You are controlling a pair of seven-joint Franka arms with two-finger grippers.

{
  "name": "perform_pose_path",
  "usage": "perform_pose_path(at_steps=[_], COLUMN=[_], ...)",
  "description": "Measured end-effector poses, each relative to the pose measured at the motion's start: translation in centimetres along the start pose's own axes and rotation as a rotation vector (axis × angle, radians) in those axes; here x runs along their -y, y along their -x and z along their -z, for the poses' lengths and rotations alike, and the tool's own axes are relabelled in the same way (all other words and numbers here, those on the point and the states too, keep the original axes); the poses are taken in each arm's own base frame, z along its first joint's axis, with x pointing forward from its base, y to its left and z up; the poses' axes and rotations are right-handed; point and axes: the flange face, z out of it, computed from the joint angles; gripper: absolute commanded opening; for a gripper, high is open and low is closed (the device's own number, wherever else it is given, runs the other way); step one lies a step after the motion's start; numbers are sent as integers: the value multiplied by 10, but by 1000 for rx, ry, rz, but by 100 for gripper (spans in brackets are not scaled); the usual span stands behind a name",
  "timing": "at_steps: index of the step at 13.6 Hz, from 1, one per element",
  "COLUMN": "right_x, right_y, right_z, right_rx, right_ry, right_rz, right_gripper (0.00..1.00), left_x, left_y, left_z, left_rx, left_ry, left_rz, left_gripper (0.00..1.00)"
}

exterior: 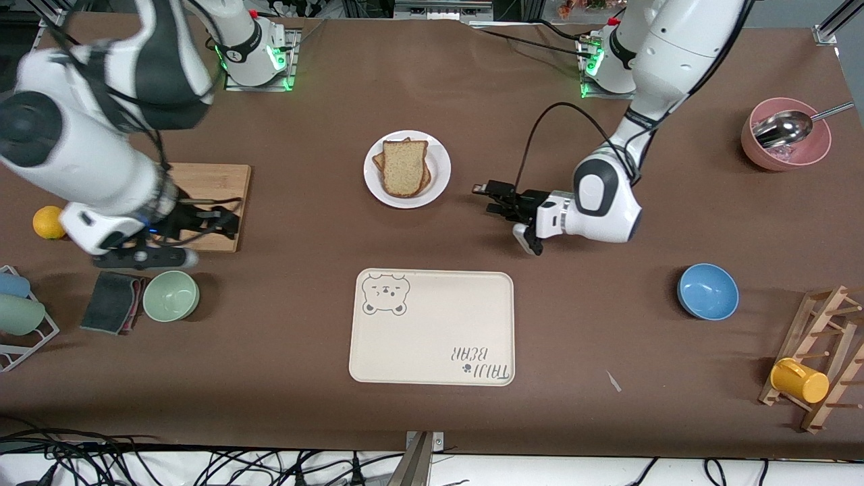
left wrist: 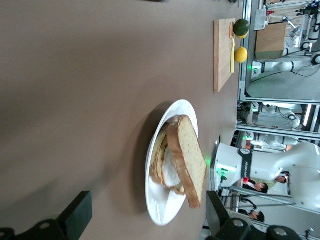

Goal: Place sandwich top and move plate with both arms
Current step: 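Withdraw the right gripper while the left gripper reaches the plate rim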

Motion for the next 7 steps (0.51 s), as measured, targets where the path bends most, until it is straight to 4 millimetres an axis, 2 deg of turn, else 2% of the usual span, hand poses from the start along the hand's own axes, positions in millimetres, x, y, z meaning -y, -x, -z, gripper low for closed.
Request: perform_pose_path(at_steps=[2, 4, 6, 7], right_x=[-46, -80, -100, -106], right_y=[4, 15, 29, 35], right_z=[27, 42, 42, 41], right_rx=[-31, -34, -18, -13], right_ry=[-32, -59, -67, -53], right_rz=[-39, -74, -84, -77], right_gripper=[100, 100, 100, 100], left_x=[-4, 2, 10, 12], left_y=[2, 7, 12, 14], left_z=[-24, -44, -59, -65], left_rx=[-2, -4, 8, 15], left_ry=[-12, -24, -25, -26], left_rz=[4, 26, 45, 50], left_gripper=[100, 99, 84, 84])
